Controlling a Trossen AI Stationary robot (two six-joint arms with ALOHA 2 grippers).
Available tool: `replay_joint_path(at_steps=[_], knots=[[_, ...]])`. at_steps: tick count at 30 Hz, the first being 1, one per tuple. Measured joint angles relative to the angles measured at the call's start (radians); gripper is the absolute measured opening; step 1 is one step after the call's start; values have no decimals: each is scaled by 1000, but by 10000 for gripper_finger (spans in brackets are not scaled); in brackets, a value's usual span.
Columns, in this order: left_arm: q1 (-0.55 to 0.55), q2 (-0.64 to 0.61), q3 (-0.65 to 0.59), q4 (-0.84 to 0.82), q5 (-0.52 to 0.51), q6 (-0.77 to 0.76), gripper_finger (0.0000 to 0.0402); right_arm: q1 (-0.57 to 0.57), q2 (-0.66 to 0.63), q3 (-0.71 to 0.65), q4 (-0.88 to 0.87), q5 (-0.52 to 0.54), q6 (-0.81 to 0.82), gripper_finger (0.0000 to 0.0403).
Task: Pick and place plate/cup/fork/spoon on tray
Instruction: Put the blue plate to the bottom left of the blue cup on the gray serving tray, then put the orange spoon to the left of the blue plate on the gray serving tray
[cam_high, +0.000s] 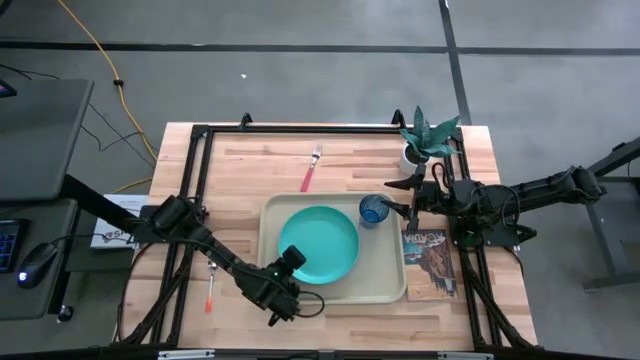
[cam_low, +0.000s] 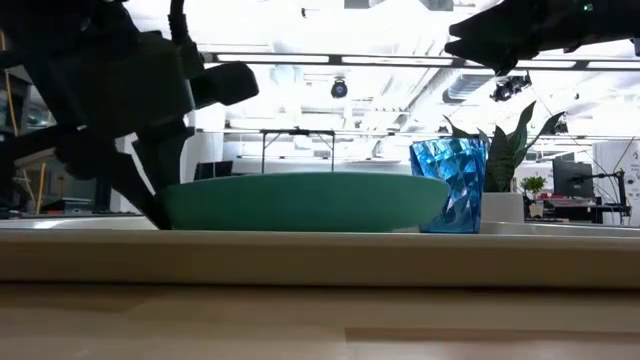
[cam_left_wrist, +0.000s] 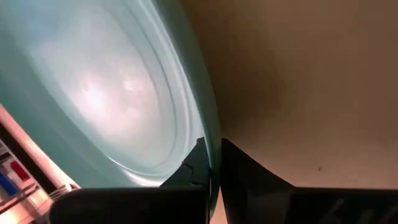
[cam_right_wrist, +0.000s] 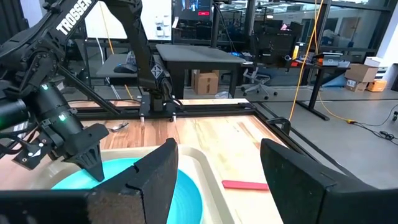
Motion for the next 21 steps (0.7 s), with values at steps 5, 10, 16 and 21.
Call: replay_joint_path(at_steps=[5, 10, 16, 21], knots=[[-4, 0, 0, 7, 36, 29, 1, 0, 0, 0, 0, 0, 0, 220], [-4, -1, 0, 7, 41, 28, 12, 0, 0, 0, 0, -1, 0, 220], [-4, -1, 0, 8, 50, 34, 44, 0, 0, 0, 0, -2, 0, 220], [-4, -1, 0, 8, 50, 25, 86, 0, 0, 0, 0, -2, 0, 220]])
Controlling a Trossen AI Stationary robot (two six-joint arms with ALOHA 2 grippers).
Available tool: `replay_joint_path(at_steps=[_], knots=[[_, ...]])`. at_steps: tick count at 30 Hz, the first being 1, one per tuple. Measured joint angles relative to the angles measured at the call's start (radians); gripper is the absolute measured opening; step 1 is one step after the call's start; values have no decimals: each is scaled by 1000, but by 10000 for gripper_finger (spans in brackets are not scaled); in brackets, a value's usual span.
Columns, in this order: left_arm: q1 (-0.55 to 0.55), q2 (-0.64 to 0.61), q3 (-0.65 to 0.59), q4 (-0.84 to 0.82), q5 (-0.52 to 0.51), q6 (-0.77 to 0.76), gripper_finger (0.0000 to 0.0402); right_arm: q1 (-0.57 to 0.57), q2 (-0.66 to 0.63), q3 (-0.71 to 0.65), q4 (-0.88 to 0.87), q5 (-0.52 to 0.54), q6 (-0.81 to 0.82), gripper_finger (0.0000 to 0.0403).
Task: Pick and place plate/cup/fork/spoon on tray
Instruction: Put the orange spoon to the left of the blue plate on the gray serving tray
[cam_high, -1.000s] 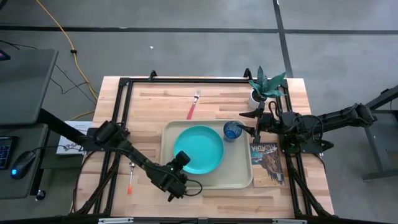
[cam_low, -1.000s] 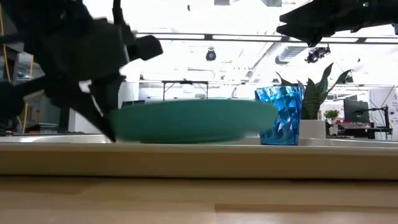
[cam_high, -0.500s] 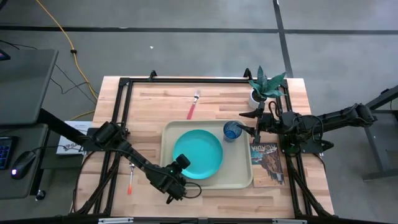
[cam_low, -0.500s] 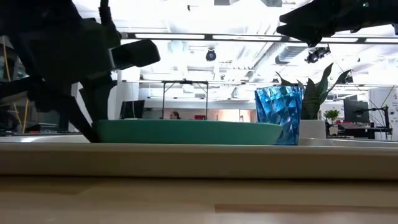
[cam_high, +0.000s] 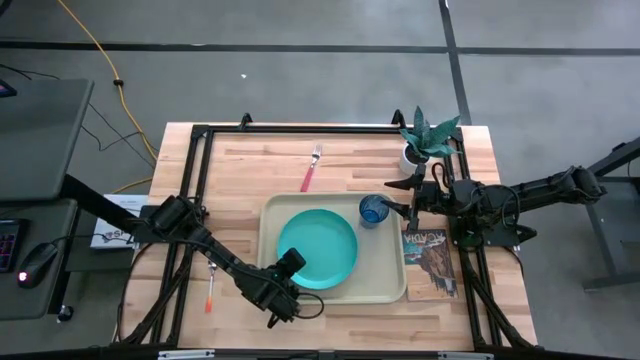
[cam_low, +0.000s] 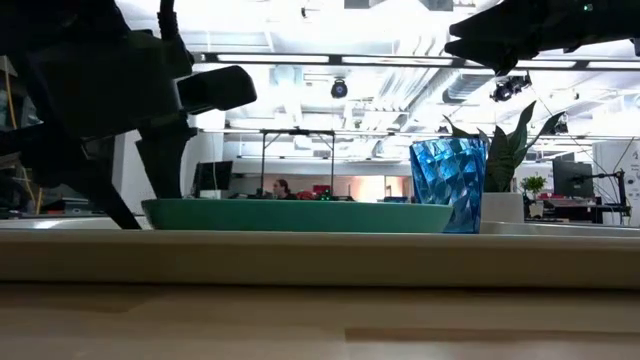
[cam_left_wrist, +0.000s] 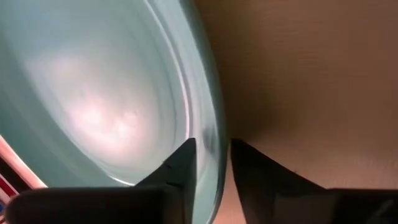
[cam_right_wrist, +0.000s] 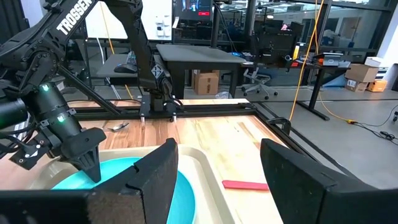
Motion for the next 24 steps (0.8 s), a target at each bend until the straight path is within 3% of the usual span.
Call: replay_joint_path(at_steps=[6, 14, 20, 24], knots=[[0, 0, 56, -29, 20, -70, 143, 0, 0, 0, 0, 0, 0, 220], [0, 0, 215, -289, 50, -226, 194, 0, 0, 0, 0, 0, 0, 220], [0, -34, 250, -539, 64, -480, 200, 0, 0, 0, 0, 0, 0, 220], [-12, -137, 178, -560, 113, -688, 200, 0, 7, 0, -1, 0, 4, 220]])
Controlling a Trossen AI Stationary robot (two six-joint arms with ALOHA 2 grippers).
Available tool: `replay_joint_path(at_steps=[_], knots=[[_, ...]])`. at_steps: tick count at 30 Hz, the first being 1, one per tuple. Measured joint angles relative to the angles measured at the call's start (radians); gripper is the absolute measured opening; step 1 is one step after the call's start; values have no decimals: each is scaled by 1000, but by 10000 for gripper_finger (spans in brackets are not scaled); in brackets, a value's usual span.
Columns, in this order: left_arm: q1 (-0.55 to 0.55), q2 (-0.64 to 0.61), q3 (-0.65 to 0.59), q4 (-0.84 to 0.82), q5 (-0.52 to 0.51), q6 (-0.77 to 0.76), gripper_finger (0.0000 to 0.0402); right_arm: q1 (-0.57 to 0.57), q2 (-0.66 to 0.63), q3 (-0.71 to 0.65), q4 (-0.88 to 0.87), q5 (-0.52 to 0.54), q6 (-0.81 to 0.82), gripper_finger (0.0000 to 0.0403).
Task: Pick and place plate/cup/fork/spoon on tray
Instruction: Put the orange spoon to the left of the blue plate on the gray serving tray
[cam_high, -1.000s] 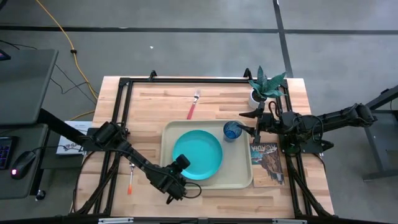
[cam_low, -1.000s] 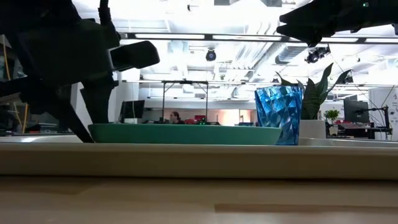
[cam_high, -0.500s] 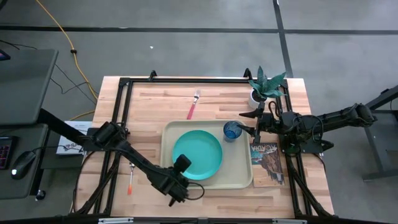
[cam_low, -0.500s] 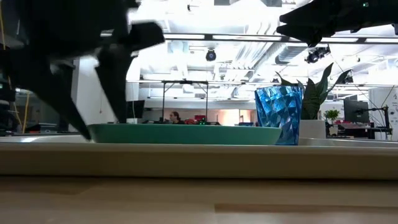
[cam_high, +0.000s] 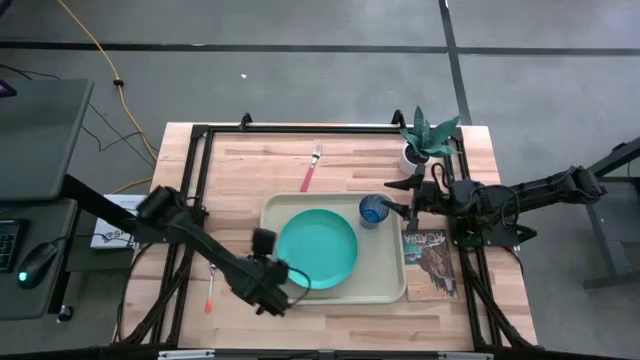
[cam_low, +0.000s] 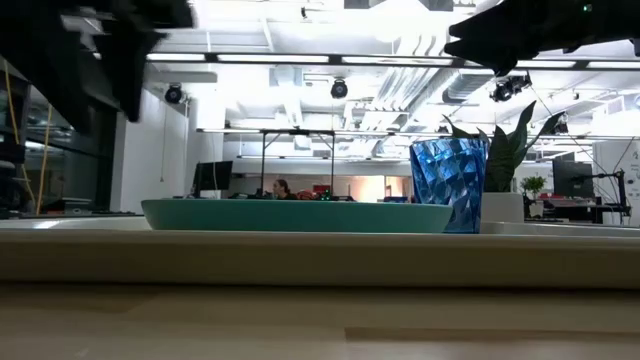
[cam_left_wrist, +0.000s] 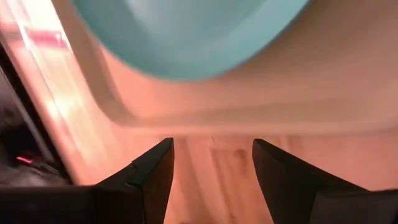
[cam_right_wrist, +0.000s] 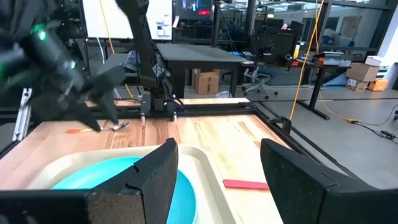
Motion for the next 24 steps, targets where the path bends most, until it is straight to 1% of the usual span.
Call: replay_joint_path(at_steps=[3, 7, 11, 15, 17, 19, 21, 24], knots=[[-36, -108, -73, 13, 20, -189, 200, 0, 11, 0, 3, 0, 3, 220], [-100, -251, -181, 22, 43, -575, 200, 0, 27, 0, 1, 0, 3, 220], [-187, -363, -311, 49, 150, -968, 200, 0, 42, 0, 14, 0, 3, 220], [-279, -409, -450, 106, 261, -1282, 200, 0, 51, 0, 26, 0, 3, 220], [-315, -409, -513, 157, 342, -1384, 200, 0, 52, 0, 29, 0, 3, 220], [-340, -409, -566, 228, 398, -1432, 200, 0, 52, 0, 31, 0, 3, 220], [-355, -409, -605, 310, 410, -1465, 200, 0, 52, 0, 31, 0, 3, 220], [-360, -409, -634, 413, 388, -1481, 200, 0, 52, 0, 31, 0, 5, 220]])
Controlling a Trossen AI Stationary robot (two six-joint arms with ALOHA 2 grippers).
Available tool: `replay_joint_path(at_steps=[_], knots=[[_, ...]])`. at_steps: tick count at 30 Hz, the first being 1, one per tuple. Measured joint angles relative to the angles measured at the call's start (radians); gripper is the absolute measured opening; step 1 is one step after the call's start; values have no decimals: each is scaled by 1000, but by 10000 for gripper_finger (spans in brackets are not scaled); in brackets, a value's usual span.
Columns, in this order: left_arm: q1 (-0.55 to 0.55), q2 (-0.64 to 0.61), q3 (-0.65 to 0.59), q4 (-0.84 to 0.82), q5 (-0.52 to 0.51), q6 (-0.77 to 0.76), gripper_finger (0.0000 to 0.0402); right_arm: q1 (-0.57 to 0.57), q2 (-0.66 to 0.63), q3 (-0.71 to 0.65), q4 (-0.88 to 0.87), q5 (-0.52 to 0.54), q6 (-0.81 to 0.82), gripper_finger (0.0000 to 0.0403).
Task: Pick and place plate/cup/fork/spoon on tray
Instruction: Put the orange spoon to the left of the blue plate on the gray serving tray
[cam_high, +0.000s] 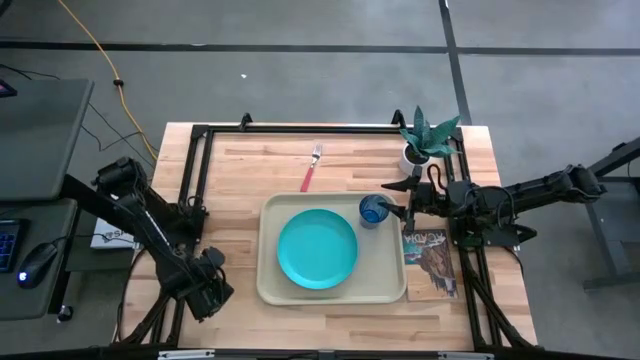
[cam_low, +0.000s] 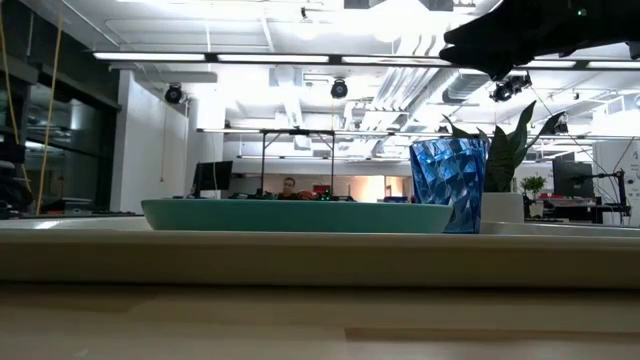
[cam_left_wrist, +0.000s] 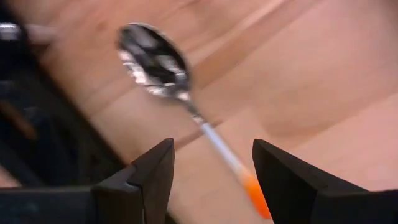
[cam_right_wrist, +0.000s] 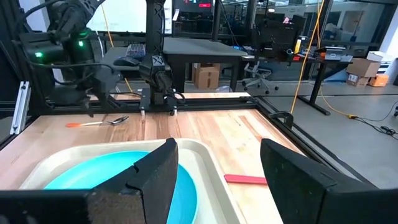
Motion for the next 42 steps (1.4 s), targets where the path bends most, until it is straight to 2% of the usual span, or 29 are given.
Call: replay_joint_path(at_steps=[7, 14, 19, 31, 36, 42], knots=[[-9, 17, -3, 36, -106, -71, 199, 0, 0, 0, 0, 0, 8, 220], [-46, 85, -4, 36, -100, -150, 175, 0, 0, 0, -1, 0, 7, 220], [-76, 141, -4, 36, -58, -191, 156, 0, 0, 0, -1, 0, 6, 220], [-86, 193, -1, 56, -62, -213, 143, 0, 0, 0, -2, 0, 24, 220], [-82, 194, -1, 65, -69, -182, 106, 0, 0, 0, -2, 0, 24, 220], [-64, 187, -3, 75, -99, -137, 19, 0, 0, 0, -4, 0, 24, 220]])
